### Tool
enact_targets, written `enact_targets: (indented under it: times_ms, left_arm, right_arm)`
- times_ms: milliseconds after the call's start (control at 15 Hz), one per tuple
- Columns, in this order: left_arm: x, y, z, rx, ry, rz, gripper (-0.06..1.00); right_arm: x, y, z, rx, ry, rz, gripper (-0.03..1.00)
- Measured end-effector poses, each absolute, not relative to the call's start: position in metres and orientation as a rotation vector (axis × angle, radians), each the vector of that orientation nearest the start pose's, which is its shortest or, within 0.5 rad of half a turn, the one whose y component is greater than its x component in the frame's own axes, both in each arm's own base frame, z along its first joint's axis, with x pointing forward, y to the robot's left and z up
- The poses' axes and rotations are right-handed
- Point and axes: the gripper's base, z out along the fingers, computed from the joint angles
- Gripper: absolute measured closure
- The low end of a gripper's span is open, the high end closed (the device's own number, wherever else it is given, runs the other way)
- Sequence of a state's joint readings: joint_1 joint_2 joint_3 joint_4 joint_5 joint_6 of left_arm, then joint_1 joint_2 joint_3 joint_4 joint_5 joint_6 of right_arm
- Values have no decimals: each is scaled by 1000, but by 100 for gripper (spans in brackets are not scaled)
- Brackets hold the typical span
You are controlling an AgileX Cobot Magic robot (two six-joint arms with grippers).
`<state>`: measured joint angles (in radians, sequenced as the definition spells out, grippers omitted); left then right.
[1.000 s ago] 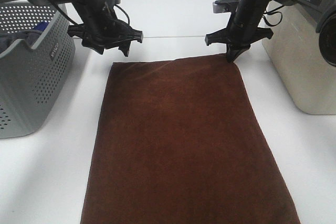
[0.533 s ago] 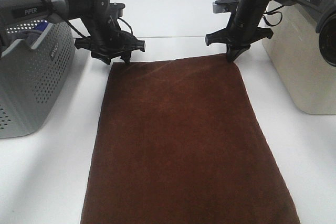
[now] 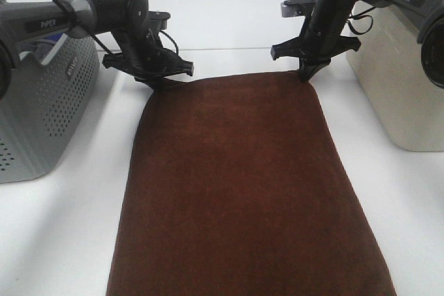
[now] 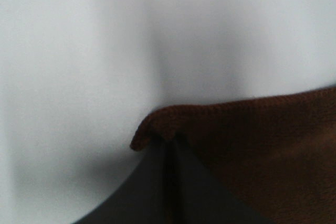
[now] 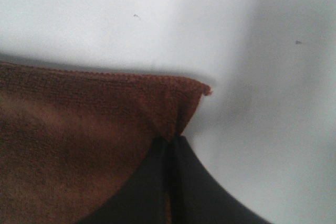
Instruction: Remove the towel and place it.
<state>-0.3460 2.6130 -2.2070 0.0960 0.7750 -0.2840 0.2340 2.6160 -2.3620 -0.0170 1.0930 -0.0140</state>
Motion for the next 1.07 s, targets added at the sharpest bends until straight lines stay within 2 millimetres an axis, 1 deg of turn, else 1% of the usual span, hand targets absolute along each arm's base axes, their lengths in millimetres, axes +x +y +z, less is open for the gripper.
enact_targets:
  times_ms: [133,200,267,333,467,533,667,867,1000,1067]
  left_arm:
    - [524,-181,97,182,2630,-69,94]
    - [531,-181,109,198,2571,-57,94]
    - [536,-182,119,203,2519,-59,94]
    - [536,-182,119,203,2519,-59,94]
    - [545,-185,135,189,2404,-99,94]
    - [549,-183,139,179,2363,-115,94]
    - [556,-179,144,175,2283,-129,94]
    - [567,-175,158,178,2104,-173,94]
    - [572,-176,168,209,1976,-185,94]
    - [574,-176,170,238,1924,-173,94]
  right_arm:
    - [531,125,134,-354,2776,29,97]
    - [536,125,146,-350,2719,24,97]
    - [539,125,153,-350,2681,14,97]
    - [539,125,153,-350,2681,14,97]
    - [544,125,161,-349,2617,1,97]
    - [547,126,163,-348,2584,0,97]
    - [554,126,167,-350,2491,-16,97]
    - [565,128,177,-348,2328,-15,97]
    - [570,129,183,-349,2236,-15,97]
    - [573,130,185,-347,2193,-11,97]
